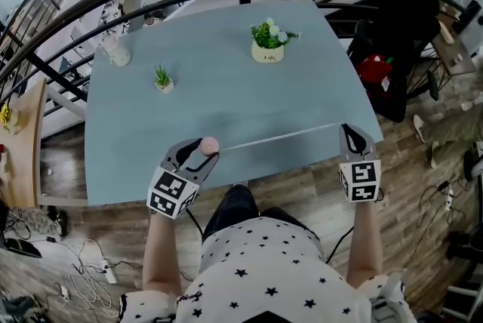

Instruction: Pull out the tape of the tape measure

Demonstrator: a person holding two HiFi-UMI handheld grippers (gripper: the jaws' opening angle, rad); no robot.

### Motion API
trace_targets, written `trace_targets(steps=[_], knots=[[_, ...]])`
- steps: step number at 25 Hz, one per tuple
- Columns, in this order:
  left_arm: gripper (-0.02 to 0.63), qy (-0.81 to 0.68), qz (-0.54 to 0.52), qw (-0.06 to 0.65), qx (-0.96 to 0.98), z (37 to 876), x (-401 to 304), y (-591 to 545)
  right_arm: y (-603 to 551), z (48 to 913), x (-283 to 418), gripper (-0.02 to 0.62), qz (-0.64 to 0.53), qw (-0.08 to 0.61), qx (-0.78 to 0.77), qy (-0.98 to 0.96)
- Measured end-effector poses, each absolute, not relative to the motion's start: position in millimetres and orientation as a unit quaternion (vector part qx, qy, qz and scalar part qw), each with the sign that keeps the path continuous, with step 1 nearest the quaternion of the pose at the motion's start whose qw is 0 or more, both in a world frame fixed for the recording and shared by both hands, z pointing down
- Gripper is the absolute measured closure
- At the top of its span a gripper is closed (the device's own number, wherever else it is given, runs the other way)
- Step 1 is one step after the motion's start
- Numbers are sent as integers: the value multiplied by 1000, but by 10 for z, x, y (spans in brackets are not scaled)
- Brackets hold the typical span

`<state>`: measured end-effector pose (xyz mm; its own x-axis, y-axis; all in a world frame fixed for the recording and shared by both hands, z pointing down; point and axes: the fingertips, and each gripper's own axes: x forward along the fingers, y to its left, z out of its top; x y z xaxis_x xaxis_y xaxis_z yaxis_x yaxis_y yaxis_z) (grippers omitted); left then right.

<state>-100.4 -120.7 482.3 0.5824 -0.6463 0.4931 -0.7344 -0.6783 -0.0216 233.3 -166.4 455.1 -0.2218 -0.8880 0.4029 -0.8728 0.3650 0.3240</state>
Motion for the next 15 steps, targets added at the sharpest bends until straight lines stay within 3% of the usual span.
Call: trace_targets(steps=[15], knots=[[396,-389,237,92,885,4819,-1000,-1284,-1749,4531,2394,585,-19,276,569,-775]])
